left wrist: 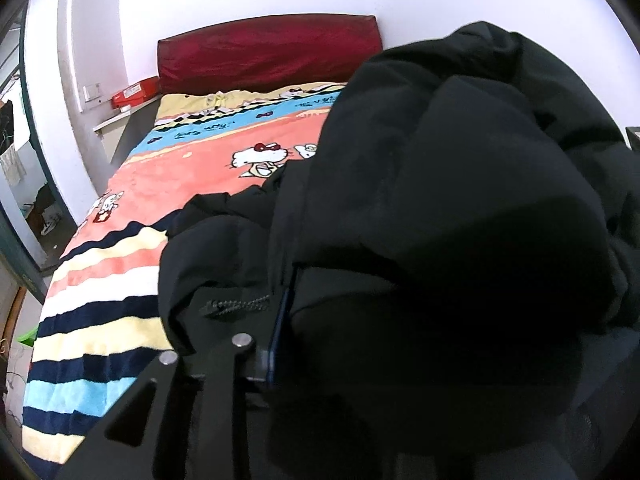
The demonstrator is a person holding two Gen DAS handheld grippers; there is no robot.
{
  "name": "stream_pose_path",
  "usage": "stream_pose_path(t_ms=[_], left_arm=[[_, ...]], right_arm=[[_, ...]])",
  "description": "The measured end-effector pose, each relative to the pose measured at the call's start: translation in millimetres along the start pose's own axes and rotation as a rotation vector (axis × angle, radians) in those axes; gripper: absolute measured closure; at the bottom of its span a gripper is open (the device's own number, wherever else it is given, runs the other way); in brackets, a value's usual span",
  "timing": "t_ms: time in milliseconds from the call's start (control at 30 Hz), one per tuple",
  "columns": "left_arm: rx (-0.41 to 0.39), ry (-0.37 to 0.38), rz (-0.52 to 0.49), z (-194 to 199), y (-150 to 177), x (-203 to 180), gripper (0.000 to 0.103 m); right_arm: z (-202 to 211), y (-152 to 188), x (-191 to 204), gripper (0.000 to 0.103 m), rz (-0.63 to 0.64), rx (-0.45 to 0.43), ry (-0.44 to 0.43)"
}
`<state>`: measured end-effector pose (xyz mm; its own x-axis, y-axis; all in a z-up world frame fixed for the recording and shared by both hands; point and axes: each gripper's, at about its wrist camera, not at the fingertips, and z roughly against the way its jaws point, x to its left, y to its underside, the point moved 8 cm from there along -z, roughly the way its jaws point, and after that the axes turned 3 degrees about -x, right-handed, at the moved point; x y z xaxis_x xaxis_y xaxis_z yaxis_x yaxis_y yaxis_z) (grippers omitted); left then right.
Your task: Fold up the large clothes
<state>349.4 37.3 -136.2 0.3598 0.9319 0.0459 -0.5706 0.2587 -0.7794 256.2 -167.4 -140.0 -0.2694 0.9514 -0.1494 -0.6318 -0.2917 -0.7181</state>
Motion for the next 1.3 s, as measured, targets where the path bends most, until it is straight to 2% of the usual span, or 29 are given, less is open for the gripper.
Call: stream_pose_path(t_ms=[100,267,367,567,700,767,867,933,1033,1167,1300], left_arm=[[-0.006,-0.049,-0.018,2.2,1.8,2.6,0.063],[-0.018,-0.076,-0.013,5.8,5.2,5.6,0.061],[-0.021,-0.082,-0.008,5.9,5.0,7.1,0.059],[-0.039,-0.075,0.035,4.9,0.0,10.2,0.055],[-0.017,-0.073,0.024,-11.9,6.8,17.1,0.052],[-0.028,-0.069,0.015,-17.7,8.9,22.5,0.048],[-0.039,-0.093,-0.047,-29.6,13.5,30.3,0.038],[-0.033,-0.109,-0.104,-36.0,15.6,30.7,0.036],[-0.048,-0.108,-0.156,-34.7,12.9,28.5,0.036],[-0.077,-0.088,-0.172,-16.7,16.4,36.0,0.036],[-0.082,-0.078,-0.197,-3.3,20.8,39.5,0.036]], right_arm=[[2.6,3.7,4.0,0.078,0.036,-0.004,0.014],[5.3,3.7,12.6,0.057,0.082,-0.009,0.024],[5.9,4.3,13.7,0.051,0.091,-0.012,0.023],[10.9,6.5,13.8,0.046,0.076,-0.015,0.026],[10.3,5.7,13.5,0.043,0.065,-0.012,0.029],[8.1,5.1,12.6,0.043,0.061,-0.012,0.026],[3.6,3.8,12.0,0.042,0.056,-0.008,0.024],[-0.2,2.4,13.0,0.041,0.051,-0.003,0.026],[-2.7,-0.9,13.5,0.041,0.037,-0.004,0.033],[3.5,-1.2,8.8,0.040,0.018,-0.007,0.028],[15.9,6.3,6.1,0.030,0.011,-0.003,0.020]])
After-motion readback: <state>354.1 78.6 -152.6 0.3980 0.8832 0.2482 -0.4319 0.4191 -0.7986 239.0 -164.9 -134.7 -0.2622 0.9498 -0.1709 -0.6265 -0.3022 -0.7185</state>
